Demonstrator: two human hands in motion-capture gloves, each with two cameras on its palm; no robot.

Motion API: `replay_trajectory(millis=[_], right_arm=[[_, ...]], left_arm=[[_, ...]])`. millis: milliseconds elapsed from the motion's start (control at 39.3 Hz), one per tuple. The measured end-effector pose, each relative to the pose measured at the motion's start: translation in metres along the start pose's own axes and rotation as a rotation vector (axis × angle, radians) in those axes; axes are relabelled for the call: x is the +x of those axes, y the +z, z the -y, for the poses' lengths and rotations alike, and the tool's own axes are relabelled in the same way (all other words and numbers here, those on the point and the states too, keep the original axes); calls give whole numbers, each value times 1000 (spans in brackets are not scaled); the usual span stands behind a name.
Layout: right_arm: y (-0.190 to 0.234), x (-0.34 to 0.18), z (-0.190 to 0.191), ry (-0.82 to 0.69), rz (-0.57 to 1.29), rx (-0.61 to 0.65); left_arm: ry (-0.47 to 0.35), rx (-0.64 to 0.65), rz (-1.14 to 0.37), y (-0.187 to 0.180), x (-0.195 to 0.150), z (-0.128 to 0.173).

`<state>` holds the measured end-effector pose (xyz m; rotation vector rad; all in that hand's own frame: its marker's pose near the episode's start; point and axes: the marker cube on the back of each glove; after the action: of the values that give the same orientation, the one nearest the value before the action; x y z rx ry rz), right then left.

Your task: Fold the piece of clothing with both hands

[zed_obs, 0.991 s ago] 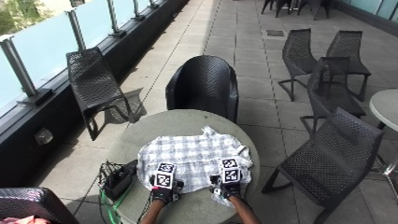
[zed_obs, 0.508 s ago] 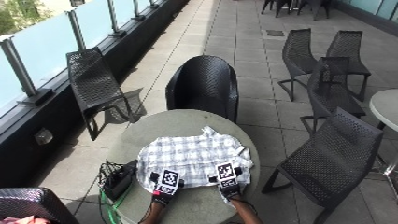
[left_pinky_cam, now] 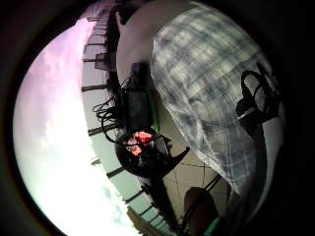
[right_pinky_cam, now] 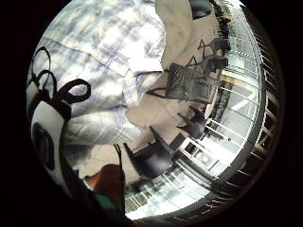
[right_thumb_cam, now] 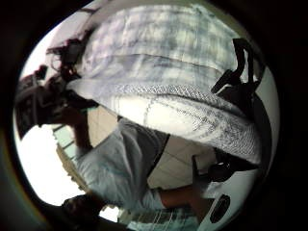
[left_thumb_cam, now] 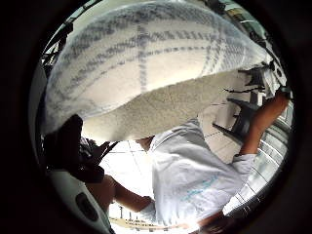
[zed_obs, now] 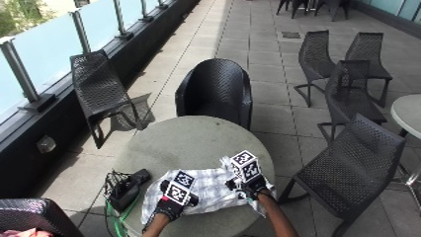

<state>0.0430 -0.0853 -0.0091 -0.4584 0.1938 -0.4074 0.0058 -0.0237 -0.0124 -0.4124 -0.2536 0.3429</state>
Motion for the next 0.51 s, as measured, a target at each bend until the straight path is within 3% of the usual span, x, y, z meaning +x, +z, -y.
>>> replay_trajectory(millis=[178, 280, 356, 508], right_arm=[[-49, 30, 55, 146, 41, 112], [-62, 36, 86, 253, -2, 169], [-77, 33, 82, 376, -78, 191], [-58, 27, 116, 416, -141, 188]], left_arm=[[-184, 45, -72, -33, -44, 51], [-348, 91, -121, -30, -67, 94], [-437, 105, -160, -20, -77, 121], [-569, 168, -155, -24, -81, 124]])
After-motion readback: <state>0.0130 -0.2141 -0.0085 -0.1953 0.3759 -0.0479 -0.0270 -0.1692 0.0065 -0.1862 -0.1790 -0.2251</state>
